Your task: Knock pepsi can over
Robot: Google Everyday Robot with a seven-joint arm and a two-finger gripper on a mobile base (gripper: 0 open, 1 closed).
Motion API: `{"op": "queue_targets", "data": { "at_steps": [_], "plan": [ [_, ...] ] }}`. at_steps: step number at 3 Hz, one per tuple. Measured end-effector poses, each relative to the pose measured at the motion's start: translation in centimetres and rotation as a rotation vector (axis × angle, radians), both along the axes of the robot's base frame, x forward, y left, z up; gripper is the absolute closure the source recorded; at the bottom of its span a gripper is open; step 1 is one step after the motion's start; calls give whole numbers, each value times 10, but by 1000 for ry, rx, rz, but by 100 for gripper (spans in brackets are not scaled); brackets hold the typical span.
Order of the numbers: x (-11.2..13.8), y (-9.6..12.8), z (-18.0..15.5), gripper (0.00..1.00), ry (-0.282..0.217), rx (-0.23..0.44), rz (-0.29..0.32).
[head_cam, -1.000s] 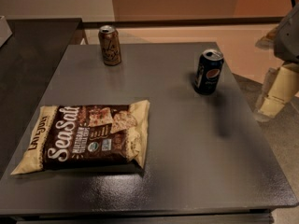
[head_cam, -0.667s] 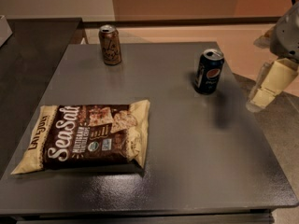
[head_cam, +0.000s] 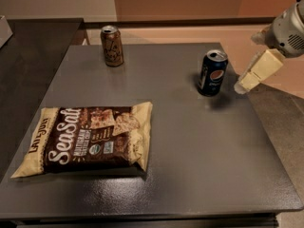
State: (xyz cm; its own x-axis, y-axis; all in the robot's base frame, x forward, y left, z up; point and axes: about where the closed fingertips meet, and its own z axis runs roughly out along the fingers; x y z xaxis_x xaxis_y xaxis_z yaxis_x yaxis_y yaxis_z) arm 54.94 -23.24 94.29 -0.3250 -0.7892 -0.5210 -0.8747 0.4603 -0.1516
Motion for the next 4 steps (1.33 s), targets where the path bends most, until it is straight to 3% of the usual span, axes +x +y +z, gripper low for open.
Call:
{"op": "queue_targets", "data": {
  "at_steps": [2,4],
  "plan": [
    [53,14,-26,0,-24,140,29],
    [78,33,-39,0,-51,274,54]
  ]
}}
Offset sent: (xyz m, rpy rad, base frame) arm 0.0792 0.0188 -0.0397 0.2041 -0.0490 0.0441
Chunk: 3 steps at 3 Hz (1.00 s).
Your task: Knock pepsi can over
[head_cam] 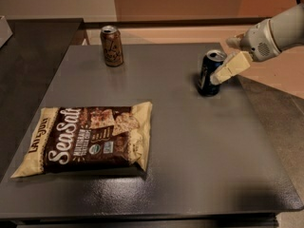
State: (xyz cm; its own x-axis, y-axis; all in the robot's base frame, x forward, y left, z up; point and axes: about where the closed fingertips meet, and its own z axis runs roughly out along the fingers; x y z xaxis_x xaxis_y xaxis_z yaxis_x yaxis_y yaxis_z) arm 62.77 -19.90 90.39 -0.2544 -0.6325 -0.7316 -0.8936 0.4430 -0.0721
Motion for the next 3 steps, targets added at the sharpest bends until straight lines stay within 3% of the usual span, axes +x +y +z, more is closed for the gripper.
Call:
{"op": "queue_targets", "data": {
  "at_steps": [1,2,3],
  "plan": [
    [-3,11,3,0,-4,47,30],
    [-8,16,3,17,4,73,50],
    [-14,17,0,41,15,85,71]
  ]
}}
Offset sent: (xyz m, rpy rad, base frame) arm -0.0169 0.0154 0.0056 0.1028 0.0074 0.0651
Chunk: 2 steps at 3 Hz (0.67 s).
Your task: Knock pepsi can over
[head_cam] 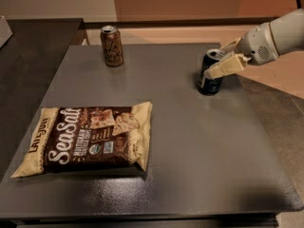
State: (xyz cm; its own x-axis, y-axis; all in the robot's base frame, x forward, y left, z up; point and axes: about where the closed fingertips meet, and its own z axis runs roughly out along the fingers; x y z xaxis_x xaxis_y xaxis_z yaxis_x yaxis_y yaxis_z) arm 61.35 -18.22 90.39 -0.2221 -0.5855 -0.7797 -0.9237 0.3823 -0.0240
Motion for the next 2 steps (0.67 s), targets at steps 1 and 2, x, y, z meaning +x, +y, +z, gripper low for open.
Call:
{"op": "queue_targets", "data": {
  "at_steps": [1,2],
  "plan": [
    [-2,-2,-1,64,0,-6,10],
    [1,0,13,88,2,-63,22]
  ]
}}
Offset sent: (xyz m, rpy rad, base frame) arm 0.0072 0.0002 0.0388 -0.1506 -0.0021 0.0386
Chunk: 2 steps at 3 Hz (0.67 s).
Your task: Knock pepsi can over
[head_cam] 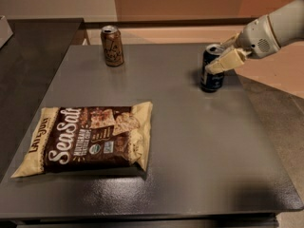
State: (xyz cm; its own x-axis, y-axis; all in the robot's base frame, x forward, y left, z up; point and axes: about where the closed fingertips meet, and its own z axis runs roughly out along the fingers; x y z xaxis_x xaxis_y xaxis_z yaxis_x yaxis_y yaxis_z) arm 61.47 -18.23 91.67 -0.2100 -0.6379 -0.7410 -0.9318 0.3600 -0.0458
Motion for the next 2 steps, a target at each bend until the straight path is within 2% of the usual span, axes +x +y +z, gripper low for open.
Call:
{"op": "queue_targets", "data": {
  "at_steps": [1,2],
  "plan": [
    [5,5,9,100,52,-127,6],
    [6,12,1,100,138,-309,31]
  ]
}}
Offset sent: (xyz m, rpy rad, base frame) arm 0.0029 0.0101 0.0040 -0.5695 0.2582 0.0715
